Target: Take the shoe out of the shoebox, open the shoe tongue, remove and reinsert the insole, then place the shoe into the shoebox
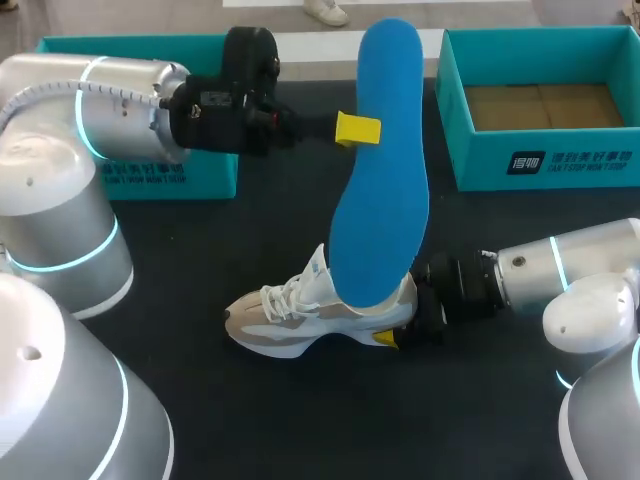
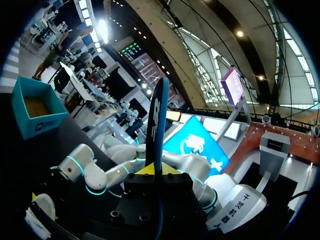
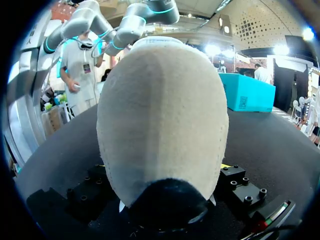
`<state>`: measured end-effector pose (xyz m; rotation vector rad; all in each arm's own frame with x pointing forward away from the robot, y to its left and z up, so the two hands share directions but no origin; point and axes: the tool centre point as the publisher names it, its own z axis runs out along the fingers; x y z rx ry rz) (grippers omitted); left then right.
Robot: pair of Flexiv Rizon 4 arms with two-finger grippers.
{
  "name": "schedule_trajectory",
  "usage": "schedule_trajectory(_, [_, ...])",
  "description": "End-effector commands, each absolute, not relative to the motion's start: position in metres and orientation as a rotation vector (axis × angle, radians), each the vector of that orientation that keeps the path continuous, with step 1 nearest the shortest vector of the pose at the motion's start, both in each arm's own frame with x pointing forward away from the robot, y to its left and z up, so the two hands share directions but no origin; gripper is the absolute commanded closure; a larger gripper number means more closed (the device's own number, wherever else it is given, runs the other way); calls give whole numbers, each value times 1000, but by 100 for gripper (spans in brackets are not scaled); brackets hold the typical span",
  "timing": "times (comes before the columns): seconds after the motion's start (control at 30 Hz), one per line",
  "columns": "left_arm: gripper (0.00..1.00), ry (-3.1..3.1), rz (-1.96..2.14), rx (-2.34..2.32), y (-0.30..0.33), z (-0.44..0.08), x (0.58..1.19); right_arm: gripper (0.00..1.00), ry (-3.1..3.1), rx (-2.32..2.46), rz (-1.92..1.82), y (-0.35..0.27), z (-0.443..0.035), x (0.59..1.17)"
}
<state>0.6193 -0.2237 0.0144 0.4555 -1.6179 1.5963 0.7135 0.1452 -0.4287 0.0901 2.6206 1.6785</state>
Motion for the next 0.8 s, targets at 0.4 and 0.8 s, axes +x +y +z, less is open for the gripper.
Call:
schedule_trajectory(0.4, [100, -1618, 1619, 470, -219, 45, 589, 100, 2626, 92, 1669, 146, -433, 716])
schedule_trajectory(0.8, [100, -1616, 1616, 470, -220, 43, 588, 100, 2626, 92, 1669, 146, -433, 716])
